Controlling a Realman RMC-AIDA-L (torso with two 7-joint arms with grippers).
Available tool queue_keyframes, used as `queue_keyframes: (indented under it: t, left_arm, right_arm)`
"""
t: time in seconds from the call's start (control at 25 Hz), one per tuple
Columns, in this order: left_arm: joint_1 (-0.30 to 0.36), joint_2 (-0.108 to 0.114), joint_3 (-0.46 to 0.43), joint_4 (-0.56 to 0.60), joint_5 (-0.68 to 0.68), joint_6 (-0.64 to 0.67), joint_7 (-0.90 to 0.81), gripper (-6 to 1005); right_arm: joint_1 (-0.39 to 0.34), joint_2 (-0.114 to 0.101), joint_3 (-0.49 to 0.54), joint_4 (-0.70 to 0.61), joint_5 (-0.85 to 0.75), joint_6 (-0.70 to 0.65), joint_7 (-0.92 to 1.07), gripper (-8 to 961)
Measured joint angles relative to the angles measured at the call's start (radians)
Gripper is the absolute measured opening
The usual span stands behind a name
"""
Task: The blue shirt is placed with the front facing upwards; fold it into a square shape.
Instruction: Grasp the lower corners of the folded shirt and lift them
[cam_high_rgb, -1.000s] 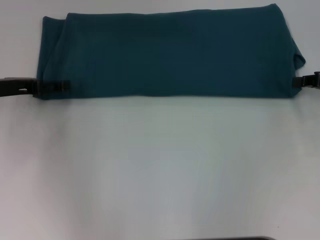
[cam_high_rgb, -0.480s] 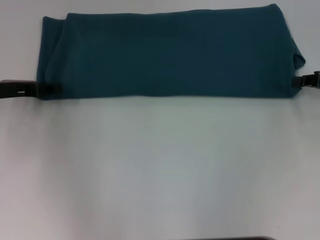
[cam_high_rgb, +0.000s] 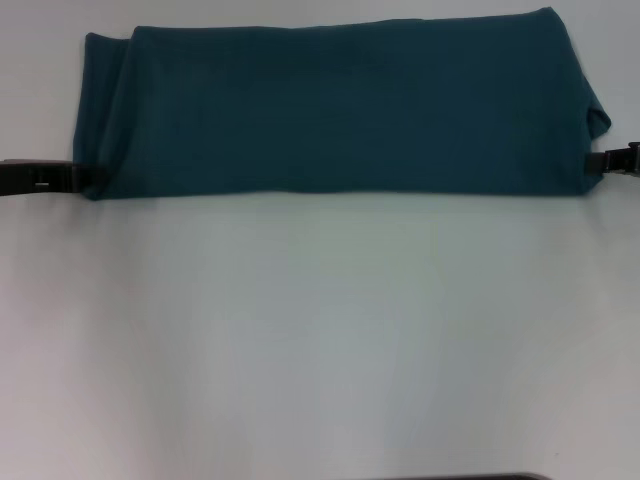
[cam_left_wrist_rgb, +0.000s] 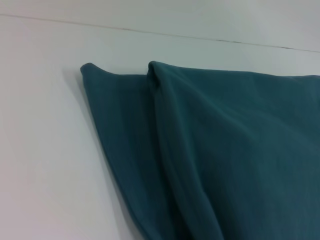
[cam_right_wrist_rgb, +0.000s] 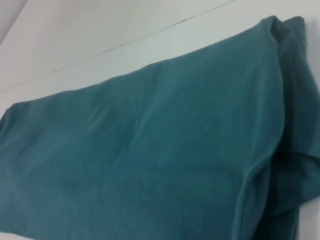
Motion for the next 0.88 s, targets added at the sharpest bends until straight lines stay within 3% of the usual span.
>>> queue_keyframes:
  t: [0.24,0.36,0.88]
  left_arm:
    - [0.000,0.000,0.000,0.001,0.001,-0.011,0.000,69]
    - [0.000,0.000,0.000,0.001,0.001,-0.012,0.000,-2]
    - [0.004,0.007,0.000,-0.001,0.001,-0.003,-0.007,-1]
  right_arm:
    - [0.000,-0.001,0.000,0.000,0.000,0.001,0.000,2]
    - [0.000,-0.001,0.000,0.000,0.000,0.001,0.000,2]
    - [-0.010,-0.001,0.005,0.000,0.000,-0.001,-0.001,2]
